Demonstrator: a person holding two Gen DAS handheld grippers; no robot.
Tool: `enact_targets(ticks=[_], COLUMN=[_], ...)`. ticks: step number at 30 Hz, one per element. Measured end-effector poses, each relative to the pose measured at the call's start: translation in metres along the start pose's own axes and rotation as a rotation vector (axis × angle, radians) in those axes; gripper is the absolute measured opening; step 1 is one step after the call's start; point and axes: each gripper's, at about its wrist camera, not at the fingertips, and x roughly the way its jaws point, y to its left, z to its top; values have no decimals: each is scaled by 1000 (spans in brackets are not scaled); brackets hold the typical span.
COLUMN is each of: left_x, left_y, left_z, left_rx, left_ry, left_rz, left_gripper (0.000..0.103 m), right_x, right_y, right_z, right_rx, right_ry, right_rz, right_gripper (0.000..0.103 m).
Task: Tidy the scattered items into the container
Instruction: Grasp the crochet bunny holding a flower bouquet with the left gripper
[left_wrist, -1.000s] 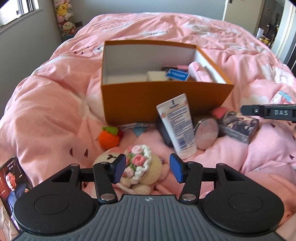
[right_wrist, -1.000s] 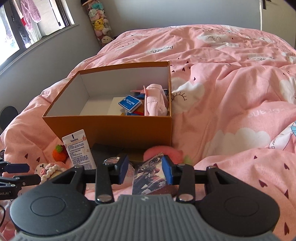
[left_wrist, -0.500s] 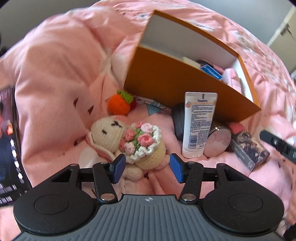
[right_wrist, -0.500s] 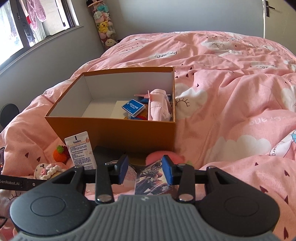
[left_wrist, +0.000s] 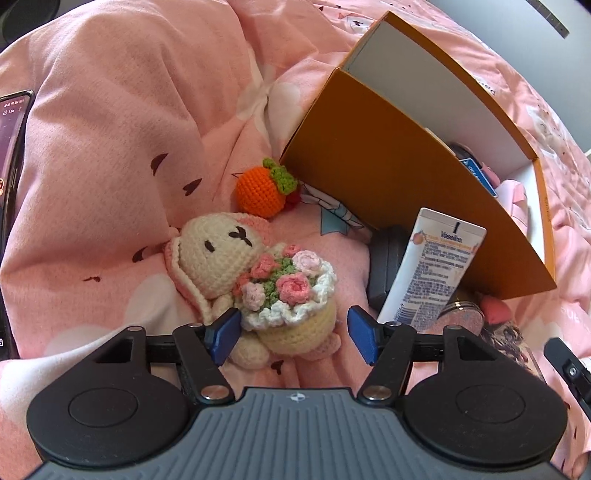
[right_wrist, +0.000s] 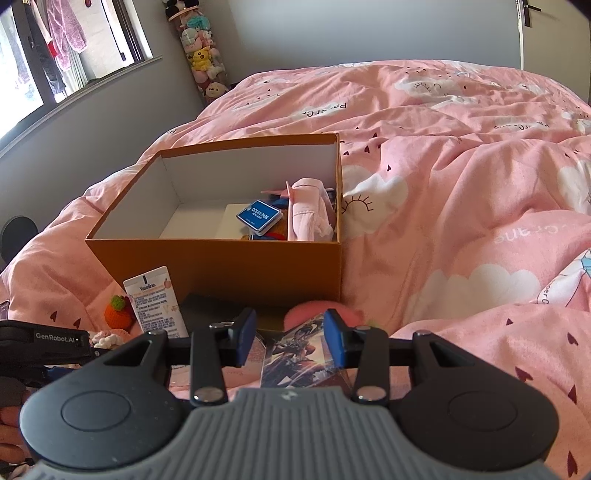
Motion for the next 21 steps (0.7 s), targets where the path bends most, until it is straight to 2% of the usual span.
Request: enact_targets(ticks=[3, 7, 11, 18, 21], left_x=[11, 26, 25, 2, -13], left_y=[4, 13, 15, 19, 10], left_z=[1, 3, 0, -10, -10], left_rx=[-34, -97, -100, 8, 132], left_ry=[16, 39, 22, -28, -38], left_rz=[24, 21, 12, -70, -104], left_gripper=[74, 74, 72, 66, 66], right_x=[0, 0, 0, 3, 3], right_y=[-1, -1, -3, -3, -1], right_z=[0, 0, 1, 2, 2], right_rx=[2, 2, 5, 3, -8], right_ry=[-2, -5, -3, 7, 7], right_rz=[2, 0, -14, -19, -17], right_gripper=[44, 44, 44, 44, 44])
